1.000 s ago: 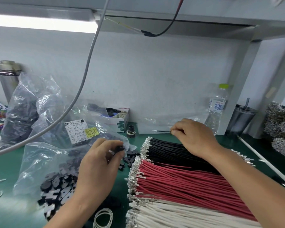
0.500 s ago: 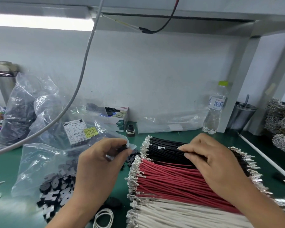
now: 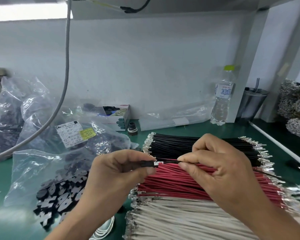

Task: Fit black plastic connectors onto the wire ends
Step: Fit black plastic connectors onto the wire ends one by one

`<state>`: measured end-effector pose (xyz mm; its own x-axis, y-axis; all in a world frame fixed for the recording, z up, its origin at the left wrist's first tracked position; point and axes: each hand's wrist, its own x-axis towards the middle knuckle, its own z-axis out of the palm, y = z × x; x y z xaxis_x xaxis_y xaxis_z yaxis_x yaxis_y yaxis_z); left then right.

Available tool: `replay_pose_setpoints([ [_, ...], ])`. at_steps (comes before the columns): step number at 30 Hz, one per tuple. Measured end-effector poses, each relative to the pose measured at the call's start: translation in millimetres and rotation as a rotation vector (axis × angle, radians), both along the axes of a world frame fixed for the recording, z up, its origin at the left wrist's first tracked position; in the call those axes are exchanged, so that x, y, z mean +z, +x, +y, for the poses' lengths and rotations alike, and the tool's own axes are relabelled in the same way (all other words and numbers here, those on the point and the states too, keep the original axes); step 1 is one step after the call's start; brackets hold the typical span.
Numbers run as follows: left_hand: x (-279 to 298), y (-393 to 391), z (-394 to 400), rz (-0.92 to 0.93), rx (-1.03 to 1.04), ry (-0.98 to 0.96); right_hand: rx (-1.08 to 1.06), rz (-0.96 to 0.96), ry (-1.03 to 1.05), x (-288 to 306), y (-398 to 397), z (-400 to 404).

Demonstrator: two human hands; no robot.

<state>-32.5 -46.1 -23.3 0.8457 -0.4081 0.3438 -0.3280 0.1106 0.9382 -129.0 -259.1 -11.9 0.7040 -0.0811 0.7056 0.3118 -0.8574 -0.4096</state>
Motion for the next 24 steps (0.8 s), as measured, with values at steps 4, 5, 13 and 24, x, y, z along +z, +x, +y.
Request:
replay_pose_setpoints([
  [4, 2.1, -1.9, -1.0, 0.038, -0.032, -0.007, 0.003, 0.002, 0.026, 1.3, 1.5, -2.1],
  [5, 2.1, -2.3, -1.4, 0.046, -0.035, -0.013, 0.013, 0.009, 0.031, 1.9, 1.9, -2.7],
  [13, 1.4, -4.5, -0.6, 0.038, -0.039, -0.010, 0.054, 0.068, -0.004, 1.2, 2.6, -0.5],
  [24, 0.7, -4.6, 1.7, 0.143, -0.088, -0.026, -0.012, -0.034, -0.213, -3.7, 5.9, 0.2],
])
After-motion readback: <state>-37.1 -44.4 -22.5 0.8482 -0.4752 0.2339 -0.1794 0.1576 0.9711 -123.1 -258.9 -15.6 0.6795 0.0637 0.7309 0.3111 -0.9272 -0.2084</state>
